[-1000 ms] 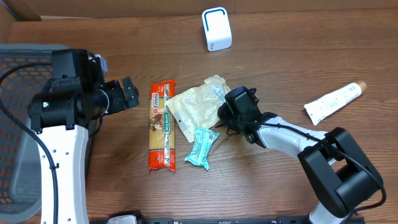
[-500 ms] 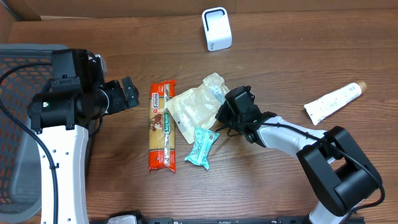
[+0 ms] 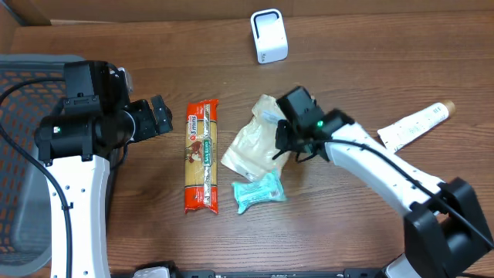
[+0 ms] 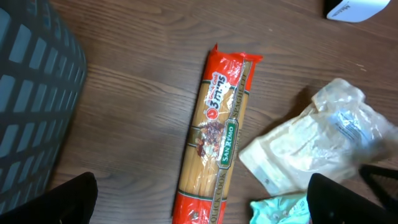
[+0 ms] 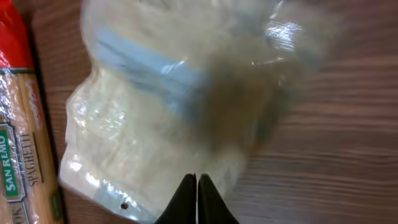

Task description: Scan the item barcode

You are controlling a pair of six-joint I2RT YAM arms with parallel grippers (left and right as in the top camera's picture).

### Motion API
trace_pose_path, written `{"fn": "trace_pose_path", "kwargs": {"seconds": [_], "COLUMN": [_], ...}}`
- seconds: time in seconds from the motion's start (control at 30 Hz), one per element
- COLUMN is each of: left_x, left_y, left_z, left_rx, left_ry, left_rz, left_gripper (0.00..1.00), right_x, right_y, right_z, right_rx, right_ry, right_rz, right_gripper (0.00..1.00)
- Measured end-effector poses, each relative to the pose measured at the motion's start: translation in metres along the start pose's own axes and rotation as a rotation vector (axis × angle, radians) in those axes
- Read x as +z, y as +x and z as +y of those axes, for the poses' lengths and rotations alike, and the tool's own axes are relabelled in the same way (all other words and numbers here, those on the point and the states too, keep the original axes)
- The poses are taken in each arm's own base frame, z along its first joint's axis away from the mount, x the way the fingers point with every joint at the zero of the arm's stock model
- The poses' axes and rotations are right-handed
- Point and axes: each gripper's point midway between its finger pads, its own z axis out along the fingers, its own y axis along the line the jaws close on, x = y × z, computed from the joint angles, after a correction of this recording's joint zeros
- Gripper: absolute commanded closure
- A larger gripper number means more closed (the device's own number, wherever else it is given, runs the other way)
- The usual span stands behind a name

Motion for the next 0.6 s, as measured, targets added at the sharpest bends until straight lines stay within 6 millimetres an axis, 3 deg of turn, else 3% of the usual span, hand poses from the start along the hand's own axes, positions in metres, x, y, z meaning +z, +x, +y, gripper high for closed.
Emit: {"fn": "trace_pose_path", "kwargs": {"seconds": [0.27, 0.3, 0.33, 0.4, 0.47, 0.6], "left_x": [0.000, 0.000, 0.000, 0.000, 0.000, 0.000], "left_y": [0.000, 0.000, 0.000, 0.000, 0.000, 0.000], "left_z": [0.000, 0.000, 0.000, 0.000, 0.000, 0.000], "left_rx": [0.000, 0.000, 0.000, 0.000, 0.000, 0.000], "left_ry": [0.000, 0.000, 0.000, 0.000, 0.000, 0.000], "left_rz": [0.000, 0.000, 0.000, 0.000, 0.000, 0.000], "left_gripper": [0.01, 0.00, 0.00, 0.00, 0.00, 0.01], "right_x": [-0.063, -0.068, -0.069, -0.067, -0.062, -0.050], "right_y": [-0.028, -0.030, -0.031, -0.032, -0.035, -0.042], "right_z": [-0.044, -0.046, -0.045, -0.035, -0.021, -0.004], "right_rx": [-0.192, -0.210, -0.215, -0.225, -0.214, -0.177], "right_ry": [0.371, 0.401, 0.406, 0.370, 0.291, 0.132], "right_rz": [-0.111, -0.130, -0.143, -0.149, -0.153, -0.115], "right_gripper": [0.94, 0.84, 0.64, 0.33, 0.21, 0.13]}}
